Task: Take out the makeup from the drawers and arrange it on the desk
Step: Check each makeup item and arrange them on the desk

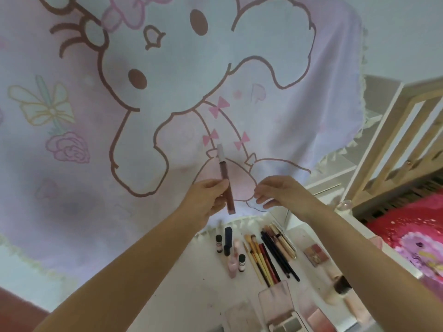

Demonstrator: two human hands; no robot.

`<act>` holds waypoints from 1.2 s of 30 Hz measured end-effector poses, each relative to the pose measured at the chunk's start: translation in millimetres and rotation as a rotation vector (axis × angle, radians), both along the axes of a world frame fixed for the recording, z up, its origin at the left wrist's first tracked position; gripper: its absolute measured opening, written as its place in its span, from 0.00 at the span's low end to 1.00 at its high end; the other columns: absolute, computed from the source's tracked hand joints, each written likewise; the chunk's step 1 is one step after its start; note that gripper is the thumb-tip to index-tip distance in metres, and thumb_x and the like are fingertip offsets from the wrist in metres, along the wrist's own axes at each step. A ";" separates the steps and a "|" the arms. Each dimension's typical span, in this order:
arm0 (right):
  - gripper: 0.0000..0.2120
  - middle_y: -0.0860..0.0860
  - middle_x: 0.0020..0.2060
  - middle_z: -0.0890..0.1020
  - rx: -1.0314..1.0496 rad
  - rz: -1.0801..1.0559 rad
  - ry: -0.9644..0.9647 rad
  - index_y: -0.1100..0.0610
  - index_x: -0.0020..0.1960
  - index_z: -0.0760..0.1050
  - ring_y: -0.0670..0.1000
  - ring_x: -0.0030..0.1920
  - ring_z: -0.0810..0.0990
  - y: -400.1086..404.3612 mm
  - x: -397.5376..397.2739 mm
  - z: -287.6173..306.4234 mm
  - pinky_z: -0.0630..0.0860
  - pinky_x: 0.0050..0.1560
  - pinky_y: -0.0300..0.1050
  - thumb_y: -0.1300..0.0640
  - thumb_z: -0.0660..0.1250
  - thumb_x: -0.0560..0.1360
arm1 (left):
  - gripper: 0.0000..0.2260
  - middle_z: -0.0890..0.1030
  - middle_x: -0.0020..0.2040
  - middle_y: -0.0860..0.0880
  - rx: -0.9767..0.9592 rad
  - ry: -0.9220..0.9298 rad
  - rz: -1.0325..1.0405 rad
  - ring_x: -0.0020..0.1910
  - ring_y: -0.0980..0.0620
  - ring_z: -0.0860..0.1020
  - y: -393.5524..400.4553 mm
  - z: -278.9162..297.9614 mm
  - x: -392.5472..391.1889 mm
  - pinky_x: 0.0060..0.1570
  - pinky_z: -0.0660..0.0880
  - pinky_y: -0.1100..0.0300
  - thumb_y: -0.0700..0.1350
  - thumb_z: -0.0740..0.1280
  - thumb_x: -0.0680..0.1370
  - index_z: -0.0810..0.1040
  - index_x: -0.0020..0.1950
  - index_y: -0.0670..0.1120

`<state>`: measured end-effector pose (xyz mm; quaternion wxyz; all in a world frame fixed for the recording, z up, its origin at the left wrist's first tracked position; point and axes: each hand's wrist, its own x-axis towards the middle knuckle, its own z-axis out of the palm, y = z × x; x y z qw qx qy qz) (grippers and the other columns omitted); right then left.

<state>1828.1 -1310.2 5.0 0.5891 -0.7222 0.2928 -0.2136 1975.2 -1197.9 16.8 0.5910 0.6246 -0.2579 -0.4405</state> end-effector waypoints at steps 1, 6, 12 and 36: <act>0.08 0.50 0.33 0.80 0.004 0.009 0.030 0.56 0.37 0.77 0.46 0.36 0.79 0.5 -3.8 -7.5 0.77 0.37 0.35 0.62 0.64 0.74 | 0.06 0.80 0.35 0.48 0.004 0.037 0.001 0.37 0.52 0.79 -4.6 -7.5 -3.7 0.46 0.75 0.59 0.40 0.63 0.77 0.77 0.41 0.43; 0.08 0.47 0.34 0.81 0.030 -0.020 0.108 0.54 0.39 0.78 0.44 0.36 0.79 -4.3 -21.5 -31.3 0.76 0.36 0.33 0.60 0.63 0.74 | 0.04 0.84 0.34 0.49 -0.023 0.171 0.010 0.36 0.54 0.83 -27.0 -36.6 -18.4 0.38 0.79 0.64 0.35 0.64 0.76 0.75 0.42 0.43; 0.09 0.45 0.32 0.79 -0.167 0.023 0.249 0.50 0.40 0.78 0.41 0.33 0.76 -16.2 -30.7 -37.5 0.73 0.33 0.29 0.61 0.63 0.74 | 0.06 0.81 0.34 0.49 0.016 0.192 -0.062 0.39 0.52 0.80 -45.4 -54.0 -27.9 0.32 0.77 0.67 0.35 0.68 0.72 0.80 0.37 0.43; 0.05 0.52 0.39 0.77 -0.326 0.051 1.185 0.62 0.48 0.74 0.51 0.41 0.76 -15.3 -27.2 -217.0 0.71 0.40 0.38 0.63 0.61 0.73 | 0.16 0.74 0.61 0.43 0.768 -0.870 -0.196 0.61 0.47 0.72 47.8 -239.5 46.3 0.57 0.69 0.58 0.42 0.58 0.78 0.68 0.66 0.41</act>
